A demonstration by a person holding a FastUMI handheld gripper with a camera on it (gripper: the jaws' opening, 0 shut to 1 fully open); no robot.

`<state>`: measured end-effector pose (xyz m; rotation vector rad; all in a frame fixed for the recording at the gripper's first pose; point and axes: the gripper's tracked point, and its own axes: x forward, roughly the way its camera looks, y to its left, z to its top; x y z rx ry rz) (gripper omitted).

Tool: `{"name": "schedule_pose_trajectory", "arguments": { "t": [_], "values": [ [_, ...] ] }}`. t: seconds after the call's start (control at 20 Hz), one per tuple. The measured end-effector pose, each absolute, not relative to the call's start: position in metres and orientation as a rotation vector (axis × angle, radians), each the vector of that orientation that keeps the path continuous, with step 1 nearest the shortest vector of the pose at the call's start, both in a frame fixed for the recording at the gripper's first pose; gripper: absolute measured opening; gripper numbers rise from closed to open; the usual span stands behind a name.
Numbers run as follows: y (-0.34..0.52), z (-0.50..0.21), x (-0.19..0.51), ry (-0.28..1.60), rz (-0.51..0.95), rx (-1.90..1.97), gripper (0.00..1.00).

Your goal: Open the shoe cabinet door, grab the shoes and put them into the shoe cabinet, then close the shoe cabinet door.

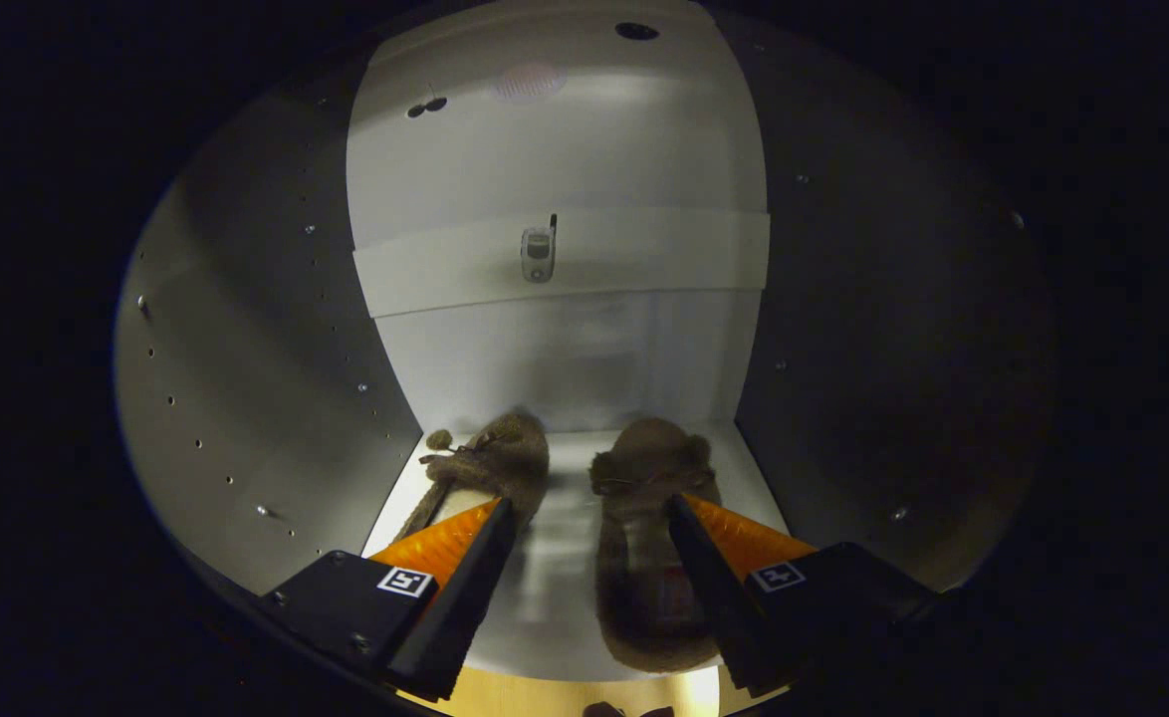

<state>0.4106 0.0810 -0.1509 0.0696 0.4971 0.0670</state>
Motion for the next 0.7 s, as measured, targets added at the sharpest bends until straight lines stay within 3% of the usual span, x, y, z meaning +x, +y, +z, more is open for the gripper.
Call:
{"name": "schedule_pose_trajectory", "arguments": {
  "t": [0.3, 0.7],
  "values": [
    [0.079, -0.102, 0.371, 0.366, 0.054, 0.041, 1.0],
    [0.091, -0.033, 0.255, 0.137, 0.063, 0.053, 0.99]
  ]
}}
